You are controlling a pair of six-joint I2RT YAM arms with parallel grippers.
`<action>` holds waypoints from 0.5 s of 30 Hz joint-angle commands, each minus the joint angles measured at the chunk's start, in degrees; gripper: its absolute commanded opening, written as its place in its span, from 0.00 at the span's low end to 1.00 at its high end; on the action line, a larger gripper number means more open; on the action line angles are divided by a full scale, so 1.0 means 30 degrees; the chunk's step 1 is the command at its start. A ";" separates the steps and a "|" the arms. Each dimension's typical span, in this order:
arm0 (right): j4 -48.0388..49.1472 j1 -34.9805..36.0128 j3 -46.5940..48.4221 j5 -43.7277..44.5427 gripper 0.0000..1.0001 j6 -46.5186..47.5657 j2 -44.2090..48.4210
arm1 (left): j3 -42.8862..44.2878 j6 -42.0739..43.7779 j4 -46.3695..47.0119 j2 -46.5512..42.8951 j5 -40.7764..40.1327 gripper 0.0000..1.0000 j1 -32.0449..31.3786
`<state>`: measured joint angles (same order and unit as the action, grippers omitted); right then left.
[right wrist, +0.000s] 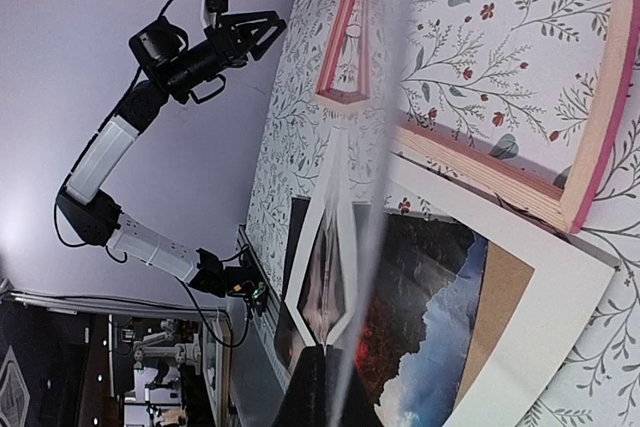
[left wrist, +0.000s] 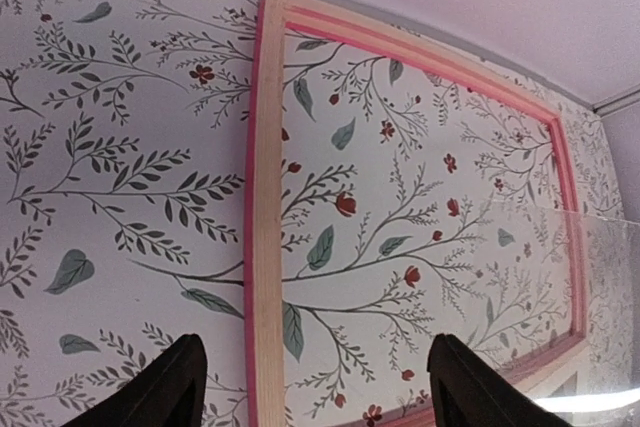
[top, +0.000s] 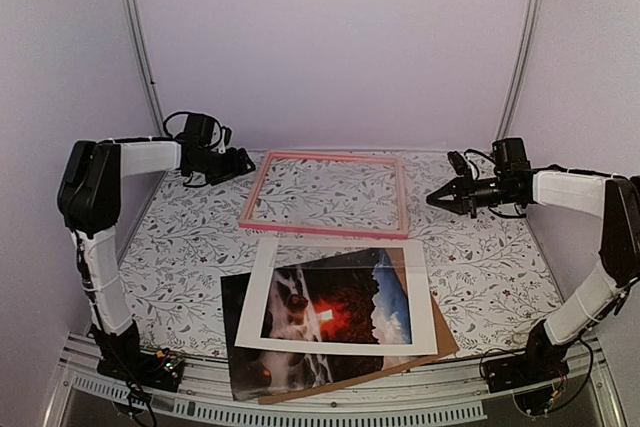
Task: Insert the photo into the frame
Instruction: Move the frame body to the center of the board.
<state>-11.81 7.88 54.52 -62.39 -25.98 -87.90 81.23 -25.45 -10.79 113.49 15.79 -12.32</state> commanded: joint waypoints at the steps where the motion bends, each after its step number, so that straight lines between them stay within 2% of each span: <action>1: -0.1981 -0.0306 0.0940 0.0907 0.00 0.1012 -0.1088 | 0.2843 0.2207 -0.3030 0.2475 -0.1842 0.77 0.0121; 8: -0.2255 -0.0480 0.1391 0.0846 0.00 0.1389 -0.1731 | 0.6568 0.3342 -0.4646 0.5794 -0.2094 0.65 0.0100; 15: -0.2419 -0.0873 0.1588 0.0773 0.00 0.1316 -0.1624 | 0.7009 0.3447 -0.4600 0.6608 -0.1205 0.56 -0.0099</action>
<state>-18.72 6.17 57.41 -59.90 -22.90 -93.03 100.88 -16.45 -23.38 132.49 11.07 -12.32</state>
